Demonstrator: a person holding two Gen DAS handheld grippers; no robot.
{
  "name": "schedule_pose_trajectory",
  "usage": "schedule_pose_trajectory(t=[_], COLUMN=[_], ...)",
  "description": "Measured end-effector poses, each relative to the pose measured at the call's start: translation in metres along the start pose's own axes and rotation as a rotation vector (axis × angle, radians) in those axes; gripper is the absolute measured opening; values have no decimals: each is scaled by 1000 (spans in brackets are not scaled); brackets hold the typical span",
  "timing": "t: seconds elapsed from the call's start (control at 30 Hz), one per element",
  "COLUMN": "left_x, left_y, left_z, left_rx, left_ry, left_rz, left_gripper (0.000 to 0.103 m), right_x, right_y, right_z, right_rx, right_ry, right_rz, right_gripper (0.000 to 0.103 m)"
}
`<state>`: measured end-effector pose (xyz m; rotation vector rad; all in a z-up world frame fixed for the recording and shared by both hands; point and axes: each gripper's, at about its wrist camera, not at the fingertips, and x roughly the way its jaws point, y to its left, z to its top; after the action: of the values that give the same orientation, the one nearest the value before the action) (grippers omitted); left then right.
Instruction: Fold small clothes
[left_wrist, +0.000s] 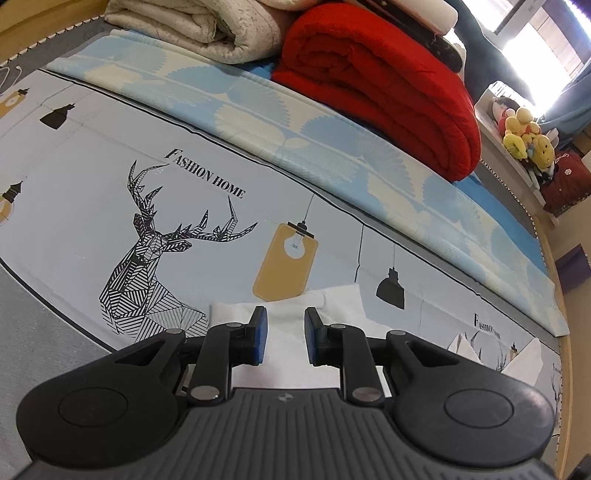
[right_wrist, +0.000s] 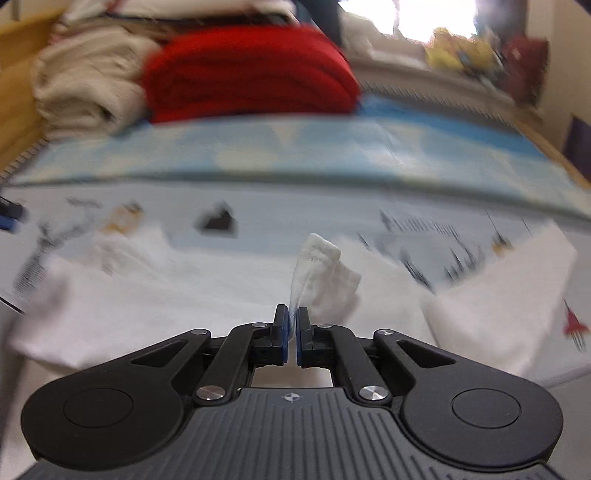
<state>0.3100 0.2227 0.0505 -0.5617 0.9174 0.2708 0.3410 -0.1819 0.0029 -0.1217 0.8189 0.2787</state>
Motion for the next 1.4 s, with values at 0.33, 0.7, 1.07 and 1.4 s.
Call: schedule_pose_trajectory(t=[0.33, 0.7, 1.07, 1.4], left_x=[-8, 21, 81, 64], left_y=[36, 49, 61, 41], left_z=[20, 9, -6, 8], left_rx=[-101, -121, -151, 65], left_ry=[-33, 76, 217, 11], left_rz=[26, -4, 1, 83], left_gripper=[28, 28, 44, 4], right_x=[18, 41, 46, 37], right_y=[-76, -99, -91, -99], right_z=[-15, -19, -20, -8], right_rx=[281, 386, 313, 373], right_ry=[114, 187, 197, 116], right_rz=[-98, 63, 53, 86], right_gripper=[4, 50, 4, 3])
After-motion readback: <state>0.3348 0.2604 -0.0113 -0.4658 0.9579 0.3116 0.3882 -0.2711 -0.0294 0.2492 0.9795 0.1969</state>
